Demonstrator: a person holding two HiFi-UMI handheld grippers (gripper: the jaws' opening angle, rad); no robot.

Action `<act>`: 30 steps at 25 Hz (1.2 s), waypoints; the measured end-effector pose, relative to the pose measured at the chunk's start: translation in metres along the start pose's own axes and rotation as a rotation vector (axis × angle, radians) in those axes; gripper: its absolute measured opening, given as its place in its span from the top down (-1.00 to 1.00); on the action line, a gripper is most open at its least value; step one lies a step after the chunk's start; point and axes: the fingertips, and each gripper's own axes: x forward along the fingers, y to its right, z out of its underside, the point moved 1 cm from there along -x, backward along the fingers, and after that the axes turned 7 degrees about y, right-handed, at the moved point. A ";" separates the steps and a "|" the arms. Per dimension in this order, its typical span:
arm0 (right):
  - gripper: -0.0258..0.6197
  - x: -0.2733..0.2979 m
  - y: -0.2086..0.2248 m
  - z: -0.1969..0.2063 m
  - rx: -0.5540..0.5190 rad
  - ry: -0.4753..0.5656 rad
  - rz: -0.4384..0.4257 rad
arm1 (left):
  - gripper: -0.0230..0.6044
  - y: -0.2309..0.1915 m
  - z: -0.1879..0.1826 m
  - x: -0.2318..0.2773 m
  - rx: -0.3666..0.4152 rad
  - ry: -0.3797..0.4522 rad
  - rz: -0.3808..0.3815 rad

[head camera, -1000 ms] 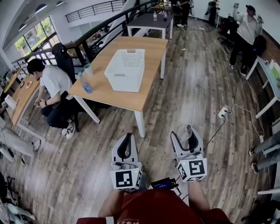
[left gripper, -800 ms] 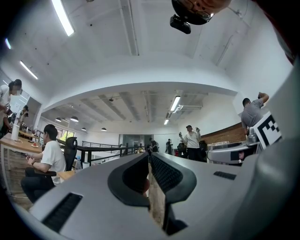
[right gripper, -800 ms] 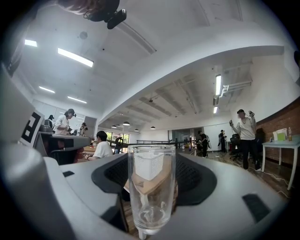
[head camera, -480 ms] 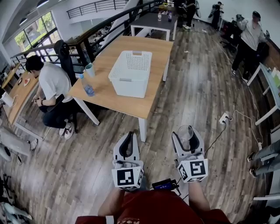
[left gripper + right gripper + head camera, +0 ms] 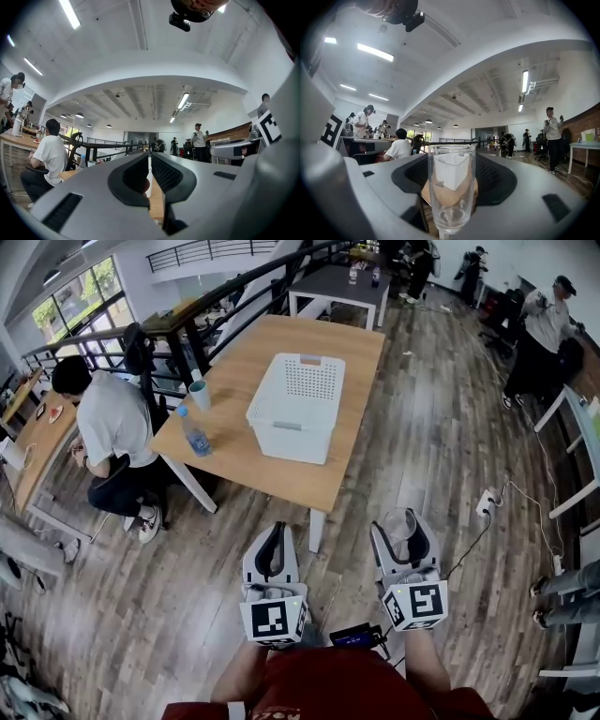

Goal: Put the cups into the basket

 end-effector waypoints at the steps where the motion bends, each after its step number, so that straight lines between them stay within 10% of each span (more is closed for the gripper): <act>1: 0.04 0.007 -0.001 -0.001 0.000 -0.001 0.003 | 0.85 -0.005 0.000 0.005 -0.002 0.001 0.000; 30: 0.04 0.093 0.057 0.014 0.005 0.019 0.123 | 0.85 -0.019 0.029 0.129 -0.043 -0.003 0.098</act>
